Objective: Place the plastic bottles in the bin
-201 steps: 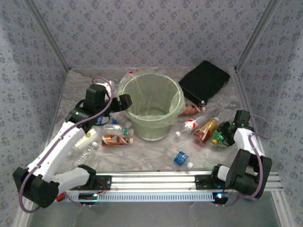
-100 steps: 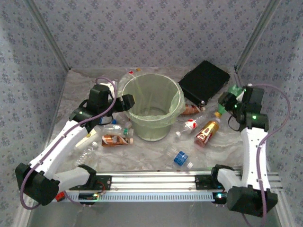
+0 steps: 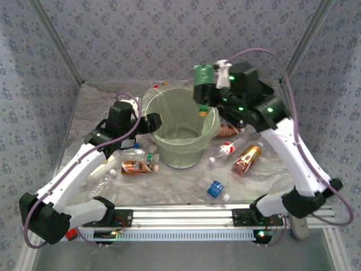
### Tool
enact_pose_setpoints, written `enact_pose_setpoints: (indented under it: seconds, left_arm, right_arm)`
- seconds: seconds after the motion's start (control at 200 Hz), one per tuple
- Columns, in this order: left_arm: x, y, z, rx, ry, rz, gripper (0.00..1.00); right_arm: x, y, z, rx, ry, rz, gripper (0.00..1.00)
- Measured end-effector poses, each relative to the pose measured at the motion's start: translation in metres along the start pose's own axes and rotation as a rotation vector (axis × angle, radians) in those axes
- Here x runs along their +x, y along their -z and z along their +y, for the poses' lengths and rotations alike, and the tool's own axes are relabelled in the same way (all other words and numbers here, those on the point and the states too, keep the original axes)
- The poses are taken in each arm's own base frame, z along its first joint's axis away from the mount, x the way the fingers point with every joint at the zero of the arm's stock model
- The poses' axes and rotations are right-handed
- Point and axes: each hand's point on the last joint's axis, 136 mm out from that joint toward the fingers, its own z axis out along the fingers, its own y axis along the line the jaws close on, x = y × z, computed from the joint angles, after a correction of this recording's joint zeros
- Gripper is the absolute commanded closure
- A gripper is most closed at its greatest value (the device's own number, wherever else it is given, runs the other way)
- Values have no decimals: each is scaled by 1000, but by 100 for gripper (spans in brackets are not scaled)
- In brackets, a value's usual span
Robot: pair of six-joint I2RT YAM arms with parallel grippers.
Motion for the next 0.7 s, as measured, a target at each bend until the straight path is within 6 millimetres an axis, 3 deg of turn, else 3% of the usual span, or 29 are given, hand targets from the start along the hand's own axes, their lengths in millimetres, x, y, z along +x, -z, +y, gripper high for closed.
enact_pose_setpoints:
  seconds: [0.12, 0.255, 0.43, 0.7]
  left_arm:
    - [-1, 0, 1, -5, 1, -6, 26]
    - [-2, 0, 2, -11, 6, -12, 27]
    - [-3, 0, 3, -17, 8, -17, 27]
    - [-6, 0, 4, -23, 8, -32, 27]
  right_arm:
    - [30, -48, 15, 23, 84, 140, 59]
    - [83, -93, -2, 118, 135, 340, 59]
    - [132, -120, -32, 216, 179, 531, 59]
    - [183, -150, -55, 265, 209, 683, 56]
